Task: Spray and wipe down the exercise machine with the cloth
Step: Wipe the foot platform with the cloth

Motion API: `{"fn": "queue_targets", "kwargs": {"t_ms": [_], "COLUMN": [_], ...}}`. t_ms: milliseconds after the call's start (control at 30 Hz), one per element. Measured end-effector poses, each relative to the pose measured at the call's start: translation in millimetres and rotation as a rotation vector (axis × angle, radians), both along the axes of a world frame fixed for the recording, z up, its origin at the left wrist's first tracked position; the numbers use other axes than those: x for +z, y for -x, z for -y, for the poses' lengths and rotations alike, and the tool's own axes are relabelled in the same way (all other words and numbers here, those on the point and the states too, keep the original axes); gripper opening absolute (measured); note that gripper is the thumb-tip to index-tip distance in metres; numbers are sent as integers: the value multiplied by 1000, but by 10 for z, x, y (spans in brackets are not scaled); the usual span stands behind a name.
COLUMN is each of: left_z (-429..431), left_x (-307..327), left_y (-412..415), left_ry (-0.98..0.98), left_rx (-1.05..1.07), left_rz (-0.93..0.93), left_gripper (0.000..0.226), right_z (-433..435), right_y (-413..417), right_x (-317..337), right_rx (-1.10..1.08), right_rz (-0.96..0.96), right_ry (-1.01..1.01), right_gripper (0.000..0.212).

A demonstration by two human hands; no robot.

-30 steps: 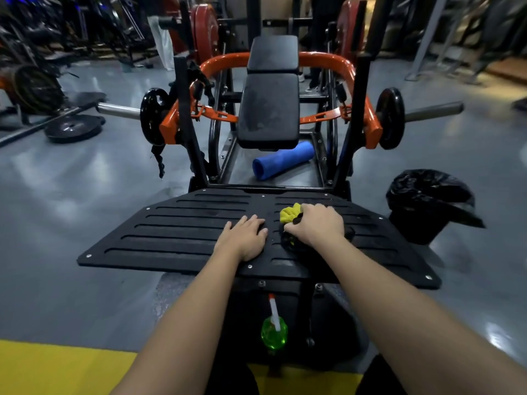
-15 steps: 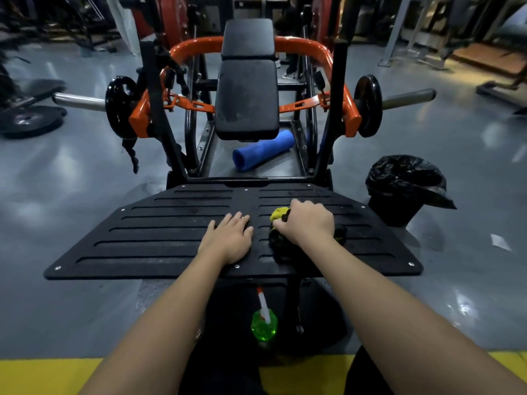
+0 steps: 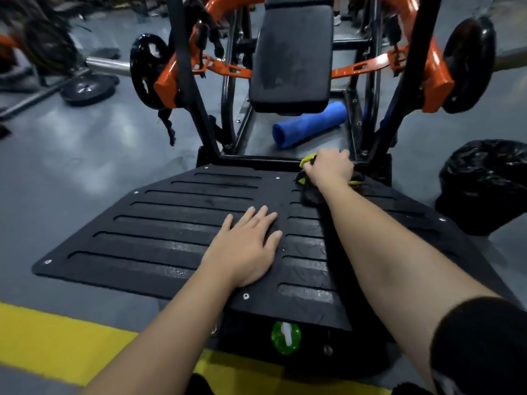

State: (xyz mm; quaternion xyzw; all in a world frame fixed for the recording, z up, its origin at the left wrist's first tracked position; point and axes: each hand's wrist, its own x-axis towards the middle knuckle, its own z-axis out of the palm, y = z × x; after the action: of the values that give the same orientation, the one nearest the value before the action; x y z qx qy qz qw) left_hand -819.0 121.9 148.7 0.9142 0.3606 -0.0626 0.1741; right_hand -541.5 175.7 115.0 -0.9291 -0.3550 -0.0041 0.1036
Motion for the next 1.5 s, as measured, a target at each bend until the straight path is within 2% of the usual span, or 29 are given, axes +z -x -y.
{"fn": "queue_targets", "kwargs": {"t_ms": [167,433,533,767,933,1200,1267,1367,1400,1500], "left_z": [-40,-34,-36,-53,-20,0,-8,-112,-194,-418], "left_x": [-25,-23,-19,-25,-2,127,202,354,375,277], "left_y": [-16,-9,-10,-45,-47,30,61,198,268,503], "left_ry": [8,6,1,-10,-20,-3,78,222,183,-28], "left_rx": [10,14,7,6,-7,-34,-40,59,85,72], "left_rz": [-8,-6,-8,-4,-36,-16,8,140,168,29], "left_gripper": [59,59,58,58,59,60,63,57,55,55], "right_z": [-158,111,325,1089,1709,2182,2121,1927,1828,1544], "right_y": [-169,-292,-234,297,974,1951,2096,2075,2025,1842], "right_x": [-82,-16,75,457,819,1078,1044,983,970,836], "right_rx": [31,74,95,85,119,161,157,110,107,83], "right_rz": [-9,-198,-180,-151,-204,-240,-207,-195,-190,-176], "right_ry": [15,-110,-81,16,64,34,35,22,18,-11], "right_gripper": [45,44,42,60,70,53,46,45,46,51]}}
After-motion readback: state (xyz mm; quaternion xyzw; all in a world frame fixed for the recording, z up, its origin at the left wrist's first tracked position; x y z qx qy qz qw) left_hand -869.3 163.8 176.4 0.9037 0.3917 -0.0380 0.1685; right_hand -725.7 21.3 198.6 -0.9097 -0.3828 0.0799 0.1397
